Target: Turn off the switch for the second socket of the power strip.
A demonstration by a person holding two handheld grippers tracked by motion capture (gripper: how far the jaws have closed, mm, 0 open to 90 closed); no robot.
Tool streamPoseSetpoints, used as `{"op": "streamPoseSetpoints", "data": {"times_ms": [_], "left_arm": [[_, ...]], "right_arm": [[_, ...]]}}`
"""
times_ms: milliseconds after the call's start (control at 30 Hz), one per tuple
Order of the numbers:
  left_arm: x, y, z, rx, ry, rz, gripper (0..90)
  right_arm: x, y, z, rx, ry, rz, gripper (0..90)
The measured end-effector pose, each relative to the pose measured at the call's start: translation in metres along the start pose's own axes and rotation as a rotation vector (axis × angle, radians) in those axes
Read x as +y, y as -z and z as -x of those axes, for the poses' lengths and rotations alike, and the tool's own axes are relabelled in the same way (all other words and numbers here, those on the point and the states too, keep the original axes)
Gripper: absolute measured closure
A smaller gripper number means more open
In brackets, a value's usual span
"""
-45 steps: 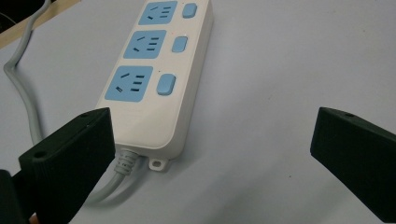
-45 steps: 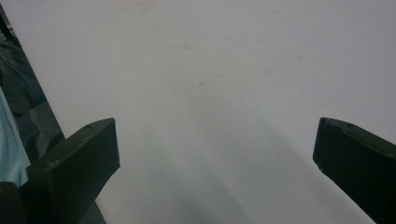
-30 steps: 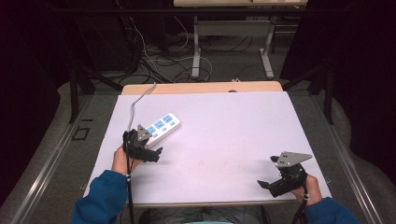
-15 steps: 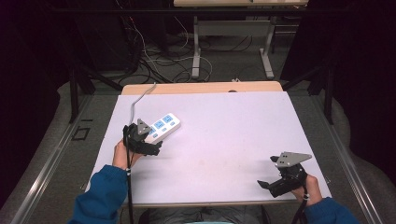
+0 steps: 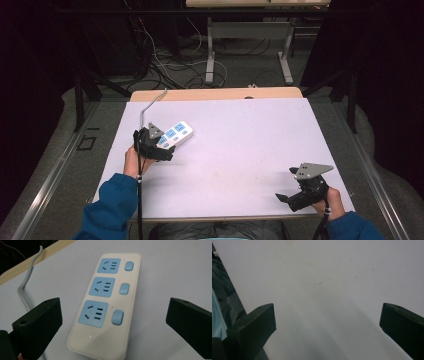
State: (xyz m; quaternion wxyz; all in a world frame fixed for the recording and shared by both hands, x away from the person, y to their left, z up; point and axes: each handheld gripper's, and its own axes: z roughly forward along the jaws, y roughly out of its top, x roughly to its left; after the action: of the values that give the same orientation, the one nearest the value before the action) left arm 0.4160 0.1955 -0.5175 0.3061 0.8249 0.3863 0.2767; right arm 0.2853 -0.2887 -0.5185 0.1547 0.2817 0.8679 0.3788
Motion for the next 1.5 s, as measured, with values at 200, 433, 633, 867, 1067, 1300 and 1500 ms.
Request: {"op": "streamPoseSetpoints", "data": {"times_ms": [200, 433, 633, 867, 1067, 1300, 1500], "left_arm": [[0.001, -0.002, -0.002, -0.008, 0.023, 0.013, 3.4], [0.004, -0.004, -0.005, -0.008, 0.052, 0.031, 16.6], [0.004, -0.006, -0.006, -0.018, 0.052, 0.042, 37.2], [0.007, -0.011, -0.009, -0.024, 0.064, 0.064, 56.0], [0.007, -0.017, -0.008, -0.011, 0.084, 0.066, 67.5], [0.008, -0.026, -0.006, -0.026, 0.087, 0.063, 81.4], [0.009, -0.032, -0.004, -0.038, 0.075, 0.060, 89.6]], "right_arm": [[0.000, -0.001, 0.000, -0.001, 0.012, 0.001, 0.0], [0.000, -0.001, 0.000, -0.001, 0.009, 0.000, 0.0], [0.000, -0.001, 0.000, -0.005, 0.007, 0.000, 0.0], [0.000, -0.002, -0.001, -0.004, 0.007, -0.003, 0.0], [-0.001, -0.002, -0.001, -0.006, -0.008, -0.003, 0.0], [0.000, -0.003, 0.000, 0.001, 0.014, -0.005, 0.0], [0.000, -0.003, 0.000, -0.003, 0.002, -0.001, 0.0]]}}
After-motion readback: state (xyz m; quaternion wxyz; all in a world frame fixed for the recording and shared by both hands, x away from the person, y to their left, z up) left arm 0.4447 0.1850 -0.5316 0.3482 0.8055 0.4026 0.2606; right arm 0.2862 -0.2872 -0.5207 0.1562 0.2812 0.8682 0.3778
